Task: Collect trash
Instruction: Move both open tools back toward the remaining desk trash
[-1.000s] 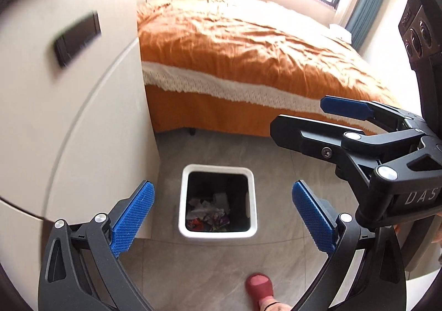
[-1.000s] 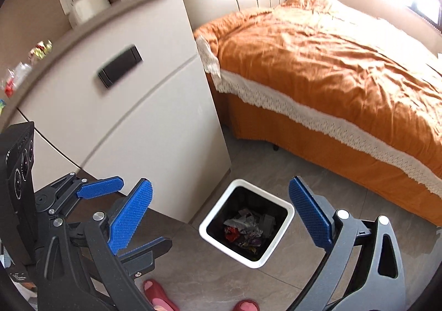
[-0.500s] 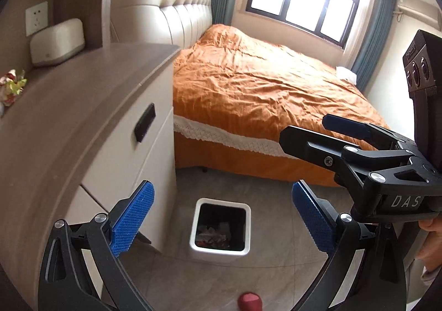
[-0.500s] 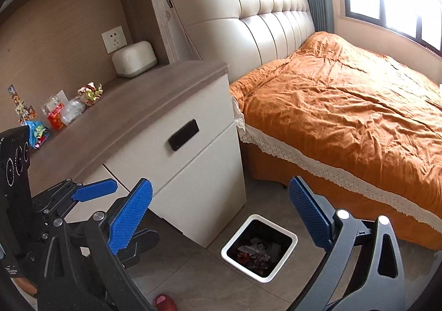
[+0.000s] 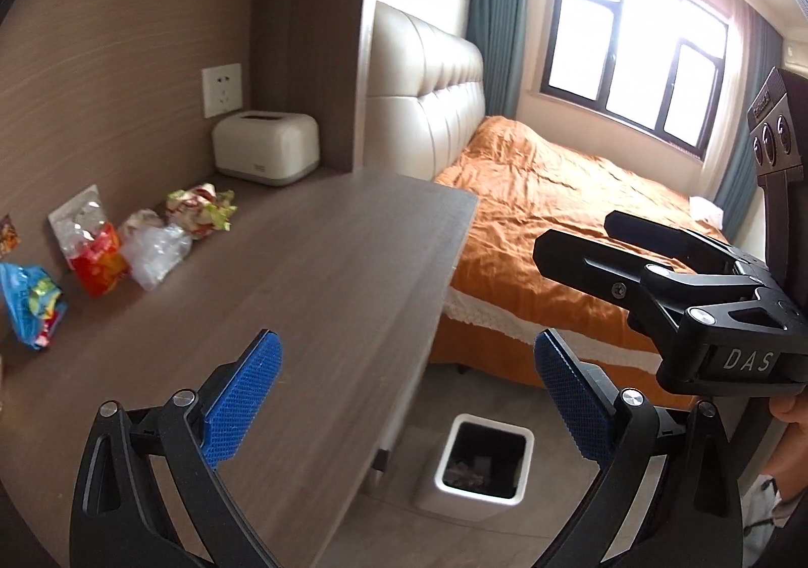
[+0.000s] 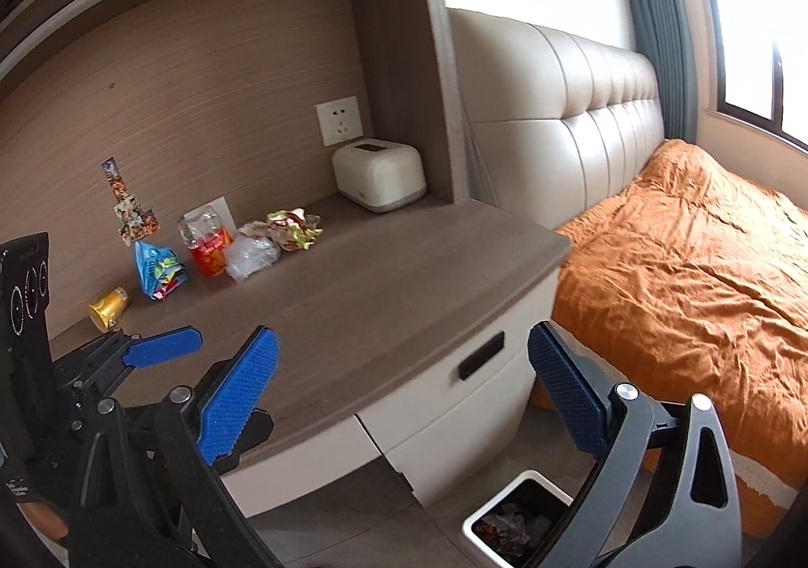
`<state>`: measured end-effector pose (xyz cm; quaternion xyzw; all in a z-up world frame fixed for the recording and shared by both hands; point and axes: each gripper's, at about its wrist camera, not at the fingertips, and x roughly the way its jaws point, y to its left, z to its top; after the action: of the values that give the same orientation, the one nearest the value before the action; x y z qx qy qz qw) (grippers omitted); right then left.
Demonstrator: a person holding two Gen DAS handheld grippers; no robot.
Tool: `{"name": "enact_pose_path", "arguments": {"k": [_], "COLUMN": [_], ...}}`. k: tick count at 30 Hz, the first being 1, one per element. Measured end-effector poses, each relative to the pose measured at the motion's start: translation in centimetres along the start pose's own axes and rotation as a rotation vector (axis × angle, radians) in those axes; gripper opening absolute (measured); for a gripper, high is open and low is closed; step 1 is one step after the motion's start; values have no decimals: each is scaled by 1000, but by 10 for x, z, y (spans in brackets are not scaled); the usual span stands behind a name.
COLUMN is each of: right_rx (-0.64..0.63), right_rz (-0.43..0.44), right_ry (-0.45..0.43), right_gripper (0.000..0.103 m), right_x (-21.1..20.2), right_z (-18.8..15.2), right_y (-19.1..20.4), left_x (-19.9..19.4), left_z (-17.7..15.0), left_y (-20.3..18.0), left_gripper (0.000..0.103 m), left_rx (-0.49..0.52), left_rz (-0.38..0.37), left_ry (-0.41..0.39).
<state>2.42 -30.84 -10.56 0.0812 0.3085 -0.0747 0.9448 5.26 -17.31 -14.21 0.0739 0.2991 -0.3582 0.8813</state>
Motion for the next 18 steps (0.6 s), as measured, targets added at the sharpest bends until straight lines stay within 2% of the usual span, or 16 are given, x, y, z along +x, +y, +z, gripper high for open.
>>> {"name": "enact_pose_path", "arguments": {"k": [7,10,18], "right_rx": [-90,-128,-193], "right_rz": [149,216,371], "right_ry": [-6,3,47], "right_gripper": [99,99,99], "right_x": [43,66,126], "right_z": [31,40,51], "right_y": [80,120,231], "left_x": [-39,-55,-88], "left_z": [6,1,-20], "left_y": [80,124,223], "left_gripper": [98,98,98], "left_rx": [-56,-90,-197], "left_rz": [161,246,413], "left_ry": [-46,-52,-61]}}
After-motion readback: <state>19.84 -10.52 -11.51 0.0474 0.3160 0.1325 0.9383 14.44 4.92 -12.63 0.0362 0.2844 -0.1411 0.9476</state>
